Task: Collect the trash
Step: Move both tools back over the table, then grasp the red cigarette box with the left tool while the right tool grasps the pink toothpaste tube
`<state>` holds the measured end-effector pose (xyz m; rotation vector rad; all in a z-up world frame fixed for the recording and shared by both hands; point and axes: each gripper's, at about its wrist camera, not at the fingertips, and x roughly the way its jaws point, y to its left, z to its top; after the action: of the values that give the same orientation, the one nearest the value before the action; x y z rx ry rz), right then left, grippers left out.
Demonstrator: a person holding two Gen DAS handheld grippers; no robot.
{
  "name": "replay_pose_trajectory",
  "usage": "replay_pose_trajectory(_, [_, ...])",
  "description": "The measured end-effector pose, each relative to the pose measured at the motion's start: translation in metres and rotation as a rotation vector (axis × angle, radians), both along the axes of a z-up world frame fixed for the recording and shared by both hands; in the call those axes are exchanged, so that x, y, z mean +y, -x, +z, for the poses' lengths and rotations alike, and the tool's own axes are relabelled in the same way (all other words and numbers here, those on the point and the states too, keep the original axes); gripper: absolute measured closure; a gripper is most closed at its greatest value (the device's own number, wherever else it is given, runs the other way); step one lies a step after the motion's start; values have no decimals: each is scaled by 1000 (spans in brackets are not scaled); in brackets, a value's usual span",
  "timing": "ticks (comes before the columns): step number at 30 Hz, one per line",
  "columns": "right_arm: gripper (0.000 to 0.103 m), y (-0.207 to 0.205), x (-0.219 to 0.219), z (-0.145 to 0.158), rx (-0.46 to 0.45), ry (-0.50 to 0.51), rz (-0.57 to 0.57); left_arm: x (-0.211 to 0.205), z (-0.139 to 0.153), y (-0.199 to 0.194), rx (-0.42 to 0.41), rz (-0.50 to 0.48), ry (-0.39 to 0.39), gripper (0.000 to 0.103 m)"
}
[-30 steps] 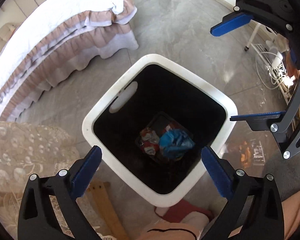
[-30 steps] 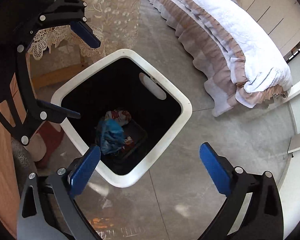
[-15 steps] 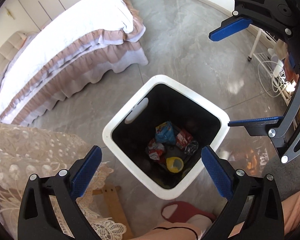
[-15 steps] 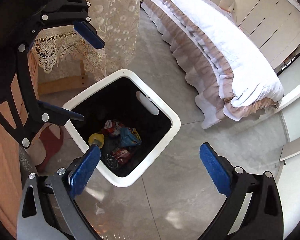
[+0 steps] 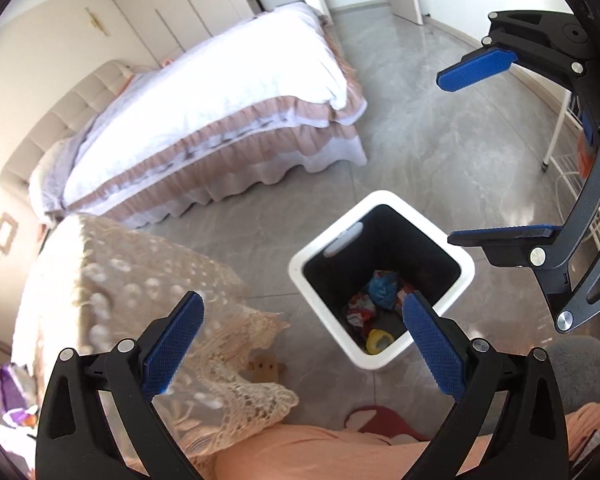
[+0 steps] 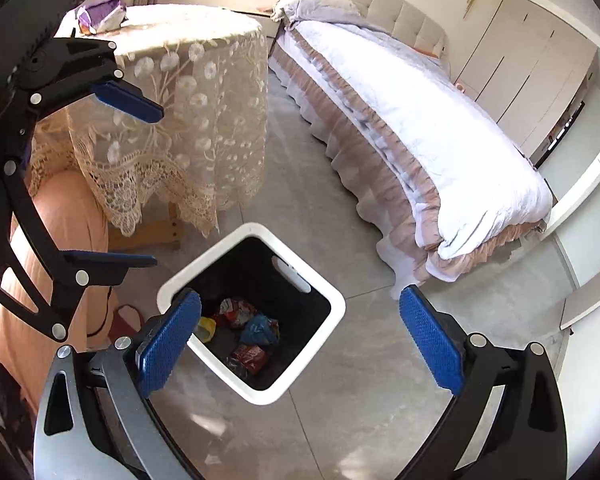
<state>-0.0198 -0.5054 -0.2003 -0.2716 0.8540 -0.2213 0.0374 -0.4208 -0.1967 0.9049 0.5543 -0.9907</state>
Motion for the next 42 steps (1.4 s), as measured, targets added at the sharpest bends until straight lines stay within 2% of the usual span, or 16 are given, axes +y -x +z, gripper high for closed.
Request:
replay_pose_trajectory(3, [4, -5, 18, 19, -52, 32, 12, 25, 25, -1, -92, 86, 15, 5])
replay_pose_trajectory(9, [4, -19, 55, 46, -119, 36, 107, 88, 67, -21, -126, 280, 143, 5])
replay_pose_trajectory(14, [4, -38, 90, 61, -167, 44, 179, 145, 86, -45, -142, 463, 222, 5])
replay_pose_trajectory(20, [4, -76, 136, 73, -213, -49, 249, 209, 100, -82, -145, 669, 299, 5])
replay_pose_trajectory(26, [4, -112, 180, 81, -244, -106, 320, 287, 104, -128, -152, 857, 328, 5])
replay_pose_trajectory(30, [4, -145, 205, 87, -247, -153, 325, 336, 92, -162, -75, 915, 344, 5])
replay_pose_trajectory(34, [4, -178, 219, 91, -211, -263, 334, 366, 76, -187, -18, 950, 326, 6])
replay_pose_trajectory(36, [4, -193, 226, 87, -175, -322, 378, 373, 70, -195, 8, 931, 317, 9])
replay_pose_trajectory(40, [4, -226, 247, 75, -104, -351, 411, 376, 62, -205, 39, 880, 293, 22])
replay_pose_trajectory(42, [8, -240, 254, 73, -79, -369, 419, 375, 59, -210, 48, 850, 269, 24])
